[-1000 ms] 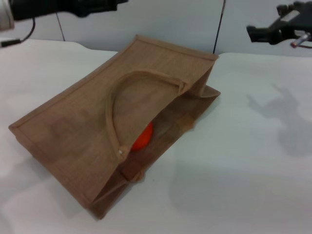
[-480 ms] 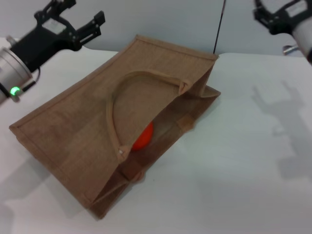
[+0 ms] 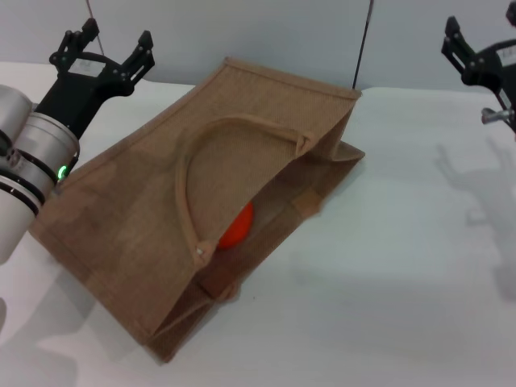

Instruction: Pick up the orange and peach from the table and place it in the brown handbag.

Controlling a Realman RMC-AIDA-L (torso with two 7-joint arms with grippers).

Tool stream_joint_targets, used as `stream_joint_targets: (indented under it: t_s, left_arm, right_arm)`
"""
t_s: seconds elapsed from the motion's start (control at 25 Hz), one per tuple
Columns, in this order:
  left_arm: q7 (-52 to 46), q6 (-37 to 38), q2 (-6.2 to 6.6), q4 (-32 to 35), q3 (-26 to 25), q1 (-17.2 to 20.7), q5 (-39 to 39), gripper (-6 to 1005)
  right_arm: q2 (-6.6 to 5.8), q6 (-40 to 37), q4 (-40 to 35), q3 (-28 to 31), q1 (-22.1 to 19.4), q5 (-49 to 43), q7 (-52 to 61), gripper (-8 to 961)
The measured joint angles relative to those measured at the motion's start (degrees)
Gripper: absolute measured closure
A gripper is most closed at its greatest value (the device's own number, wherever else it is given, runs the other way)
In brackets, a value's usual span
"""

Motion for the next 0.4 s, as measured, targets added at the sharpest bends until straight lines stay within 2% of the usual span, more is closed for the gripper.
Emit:
stream_joint_targets:
  t_s: [0.12,0.4]
  left_arm:
    - [0.15,0.71,-0.05,-1.05,0.02,-0.56,-0.92,121]
    - [0.29,4.18,-0.05,-1.53,0.01,-1.52,-1.09,121]
  right_arm:
    - [0.03,-0.01,3.97,-1.43,1.8,-0.13,5.31,74]
    - [0.06,0.36,4.68,-3.67,2.73,-0.14,6.06,74]
